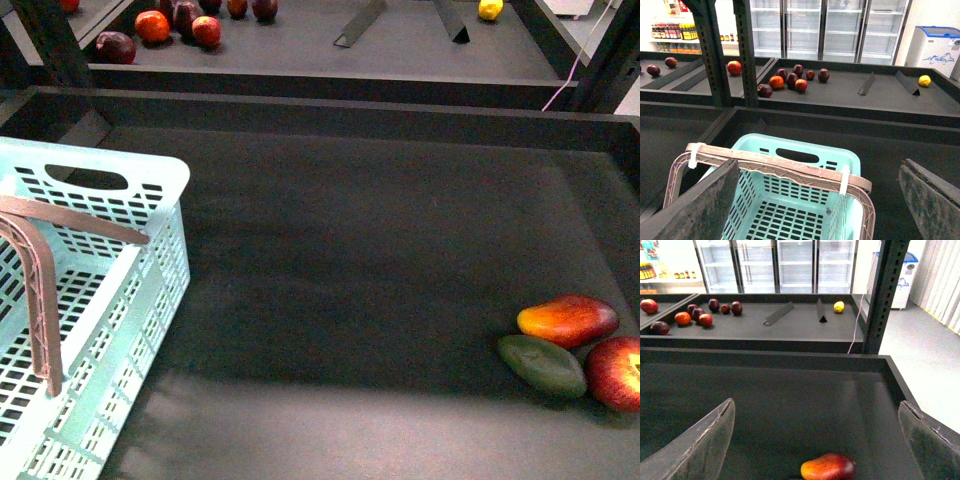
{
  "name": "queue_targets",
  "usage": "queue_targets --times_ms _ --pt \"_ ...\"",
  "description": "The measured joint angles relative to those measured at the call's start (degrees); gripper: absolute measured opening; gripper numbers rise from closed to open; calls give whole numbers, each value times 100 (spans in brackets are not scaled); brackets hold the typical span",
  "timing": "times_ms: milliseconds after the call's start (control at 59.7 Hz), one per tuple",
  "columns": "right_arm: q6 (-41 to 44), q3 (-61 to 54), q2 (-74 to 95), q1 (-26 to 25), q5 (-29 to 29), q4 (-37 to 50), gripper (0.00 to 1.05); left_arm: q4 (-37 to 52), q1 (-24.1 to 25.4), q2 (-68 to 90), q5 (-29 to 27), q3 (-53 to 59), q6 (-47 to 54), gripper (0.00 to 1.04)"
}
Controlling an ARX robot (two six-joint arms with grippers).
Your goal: Pick apple with right arm and hold basket with left
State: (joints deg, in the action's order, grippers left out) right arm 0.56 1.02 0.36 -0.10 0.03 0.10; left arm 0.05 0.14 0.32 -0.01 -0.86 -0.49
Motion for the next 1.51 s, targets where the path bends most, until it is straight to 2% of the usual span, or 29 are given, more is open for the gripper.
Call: queue_targets --times_ms 637,721,788,888,955,1073,1156,1324,1508 --pt "0 0 0 0 0 0 96 0 0 0 0 -2 0 97" --pt "-4 0 0 0 7 -2 96 -1108 -260 667 -949 -448 -656 97" --pt "-4 0 -4 0 -4 -2 96 -1392 -236 1408 -1056 -734 -1165 97" --pt "-4 0 -4 0 0 -2 96 -1067 -144 2041 -826 -1008 -1674 97" --pt "-4 0 -7 0 0 -2 96 -739 39 2430 -455 -1165 -2035 97" --pt "-4 0 -4 0 -2 -2 96 13 721 3504 496 -1333 -3003 97" --pt "-4 0 -4 0 -2 -2 96 549 1174 4404 935 -1421 -3689 97" --pt "-4 0 -4 0 -2 -2 96 1478 1598 5886 1123 -1740 -4572 97" --pt "-4 0 -4 0 0 -2 96 2332 1458 7399 1064 -2260 -5440 97"
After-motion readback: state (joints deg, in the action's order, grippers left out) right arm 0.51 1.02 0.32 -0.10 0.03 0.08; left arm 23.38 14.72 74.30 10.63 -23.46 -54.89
